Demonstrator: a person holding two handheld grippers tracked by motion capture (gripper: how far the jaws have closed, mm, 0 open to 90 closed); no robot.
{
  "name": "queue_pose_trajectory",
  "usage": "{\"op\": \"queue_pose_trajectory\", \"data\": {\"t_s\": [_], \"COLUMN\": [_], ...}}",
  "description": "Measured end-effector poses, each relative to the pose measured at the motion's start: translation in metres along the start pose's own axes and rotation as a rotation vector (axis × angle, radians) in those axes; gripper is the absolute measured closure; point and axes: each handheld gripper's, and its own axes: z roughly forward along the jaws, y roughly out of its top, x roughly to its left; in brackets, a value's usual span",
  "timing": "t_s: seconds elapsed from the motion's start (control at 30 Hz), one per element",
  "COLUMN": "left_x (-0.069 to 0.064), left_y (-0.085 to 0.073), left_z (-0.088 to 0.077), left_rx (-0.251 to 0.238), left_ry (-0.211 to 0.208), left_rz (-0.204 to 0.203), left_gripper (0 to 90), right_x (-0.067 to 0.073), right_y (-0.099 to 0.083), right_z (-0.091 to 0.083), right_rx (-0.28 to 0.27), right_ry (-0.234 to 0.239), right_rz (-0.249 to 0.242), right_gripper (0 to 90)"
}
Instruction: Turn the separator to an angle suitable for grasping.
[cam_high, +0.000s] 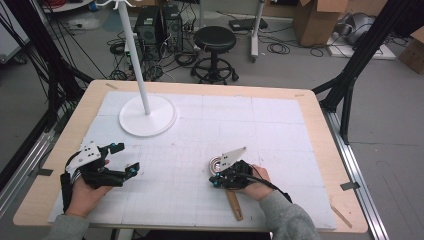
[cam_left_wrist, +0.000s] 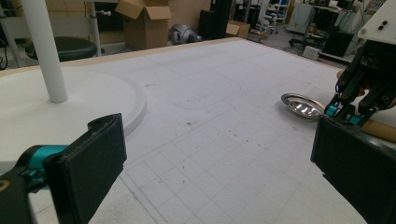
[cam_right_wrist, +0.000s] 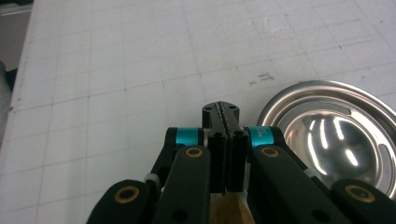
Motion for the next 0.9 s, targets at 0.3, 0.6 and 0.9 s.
{"op": "queue_pose_trajectory", "data": {"t_s": [0.3, 0.6, 0.9], "left_x": [0.0, 0.001, 0.002], "left_y": [0.0, 0.0, 0.0], "left_z": [0.0, 0.0, -0.001], "left_rx": [0.0, 0.002, -0.003], "left_ry": [-0.001, -0.002, 0.0], "left_rz": [-0.002, -0.001, -0.003], "left_gripper": [3.8, 3.7, 3.8], "right_x": [-0.001, -0.002, -0.005], "right_y": [0.0, -0.003, -0.009], "right_z": [0.0, -0.004, -0.01], "right_rx": [0.004, 0.016, 0.008], "right_ry": [-0.002, -0.029, -0.048], "right_rz": [0.004, 0.014, 0.009], "right_gripper": [90.0, 90.0, 90.0]}}
